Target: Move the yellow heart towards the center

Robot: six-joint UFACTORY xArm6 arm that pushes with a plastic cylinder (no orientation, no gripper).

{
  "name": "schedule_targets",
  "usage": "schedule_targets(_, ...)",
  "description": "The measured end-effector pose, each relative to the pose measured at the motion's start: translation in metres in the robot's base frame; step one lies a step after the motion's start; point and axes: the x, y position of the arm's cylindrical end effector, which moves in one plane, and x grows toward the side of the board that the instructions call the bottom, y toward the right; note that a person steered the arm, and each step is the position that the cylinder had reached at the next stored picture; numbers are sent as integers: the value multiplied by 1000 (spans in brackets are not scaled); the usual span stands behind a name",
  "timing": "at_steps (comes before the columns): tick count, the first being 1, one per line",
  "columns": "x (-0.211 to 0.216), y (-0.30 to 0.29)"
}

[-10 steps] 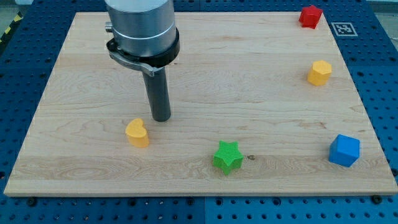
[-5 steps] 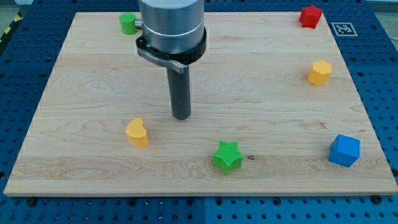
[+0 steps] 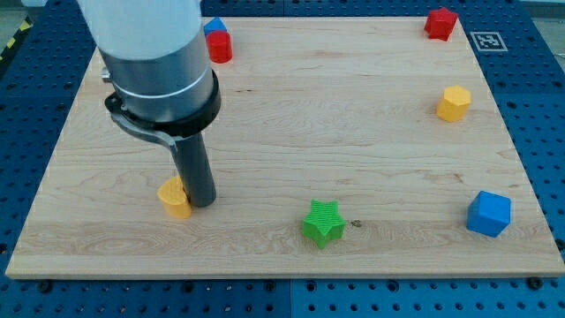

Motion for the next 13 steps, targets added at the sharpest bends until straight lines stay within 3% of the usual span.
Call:
schedule_targets(2, 43, 16)
schedule_targets(4, -5, -14)
schedule_targets(6, -4, -14)
schedule_targets(8, -37, -16)
schedule_targets(9, 3, 15)
schedule_targets(10, 66, 6)
schedule_targets(11, 52, -34)
schedule_targets(12, 2, -36)
schedule_targets(13, -6, -17)
